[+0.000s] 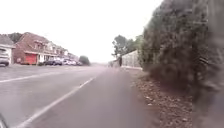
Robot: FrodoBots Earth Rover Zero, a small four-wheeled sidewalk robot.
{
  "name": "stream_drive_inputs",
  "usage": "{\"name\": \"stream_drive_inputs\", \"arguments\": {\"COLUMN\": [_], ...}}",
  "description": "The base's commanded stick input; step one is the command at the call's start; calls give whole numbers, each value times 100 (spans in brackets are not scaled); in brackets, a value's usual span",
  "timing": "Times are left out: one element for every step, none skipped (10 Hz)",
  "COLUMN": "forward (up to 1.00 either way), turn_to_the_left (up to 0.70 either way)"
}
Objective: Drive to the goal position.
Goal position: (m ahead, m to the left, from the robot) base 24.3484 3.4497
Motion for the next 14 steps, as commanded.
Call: {"name": "stream_drive_inputs", "arguments": {"forward": [100, 100, 100, 100, 100, 100, 100, 100, 100, 100, 100, 100, 100, 100], "turn_to_the_left": [0, 0, 0, 0, 0, 0, 0, 0, 0, 0, 0, 0, 0, 0]}}
